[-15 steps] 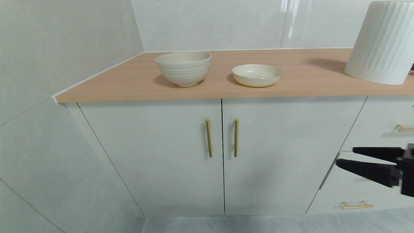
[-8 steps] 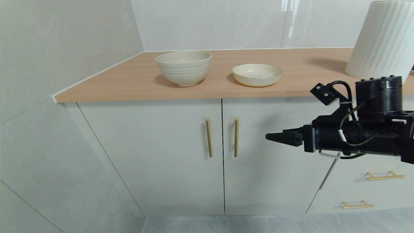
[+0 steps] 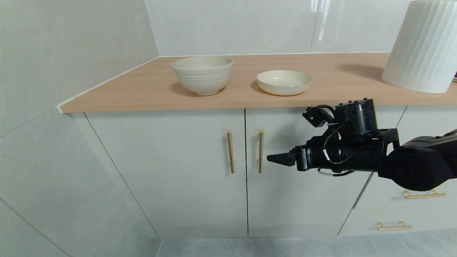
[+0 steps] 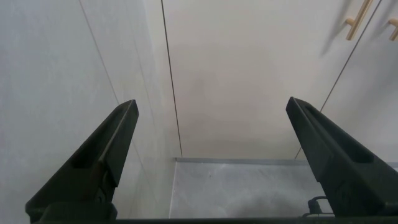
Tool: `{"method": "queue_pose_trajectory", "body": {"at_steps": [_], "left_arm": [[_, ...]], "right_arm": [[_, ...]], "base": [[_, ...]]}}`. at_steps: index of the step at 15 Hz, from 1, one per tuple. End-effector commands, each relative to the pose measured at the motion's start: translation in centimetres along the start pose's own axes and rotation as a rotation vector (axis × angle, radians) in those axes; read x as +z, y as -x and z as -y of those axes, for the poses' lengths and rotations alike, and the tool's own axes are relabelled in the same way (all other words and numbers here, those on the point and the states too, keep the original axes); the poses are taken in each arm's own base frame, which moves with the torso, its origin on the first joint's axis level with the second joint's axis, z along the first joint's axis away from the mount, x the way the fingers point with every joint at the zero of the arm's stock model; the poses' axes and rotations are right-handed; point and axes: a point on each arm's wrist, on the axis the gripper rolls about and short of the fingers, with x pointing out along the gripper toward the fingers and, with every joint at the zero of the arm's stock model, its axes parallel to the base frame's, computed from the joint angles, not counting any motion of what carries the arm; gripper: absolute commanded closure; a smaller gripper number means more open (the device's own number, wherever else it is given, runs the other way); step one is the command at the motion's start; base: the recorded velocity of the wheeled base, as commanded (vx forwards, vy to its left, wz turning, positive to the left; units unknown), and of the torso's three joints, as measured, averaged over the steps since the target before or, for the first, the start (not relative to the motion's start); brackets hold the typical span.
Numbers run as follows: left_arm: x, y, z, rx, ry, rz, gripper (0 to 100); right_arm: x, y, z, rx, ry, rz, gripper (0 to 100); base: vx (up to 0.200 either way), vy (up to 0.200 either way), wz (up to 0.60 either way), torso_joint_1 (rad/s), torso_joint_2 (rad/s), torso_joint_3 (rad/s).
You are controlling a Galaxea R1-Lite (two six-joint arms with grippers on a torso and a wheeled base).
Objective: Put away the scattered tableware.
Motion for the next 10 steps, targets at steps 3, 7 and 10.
{"method": "queue_pose_trajectory", "body": {"at_steps": [3, 7, 10], "left_arm": [[0.0, 0.0, 0.0, 0.0, 0.0, 0.0, 0], [0.0, 0.0, 0.0, 0.001, 0.0, 0.0, 0], [0.0, 0.0, 0.0, 0.001, 0.0, 0.0, 0]], "right_arm": [[-0.5, -3.2, -0.8, -0.025, -0.035, 0.011, 0], [-1.3, -5.1, -1.0, 0.018, -0.047, 0.11, 0], [-1.6, -5.6, -2.0, 0.047, -0.078, 0.108, 0]], "base": [[0.0, 0.0, 0.0, 0.0, 0.0, 0.0], [0.0, 0.0, 0.0, 0.0, 0.0, 0.0], [0.0, 0.0, 0.0, 0.0, 0.0, 0.0]]}}
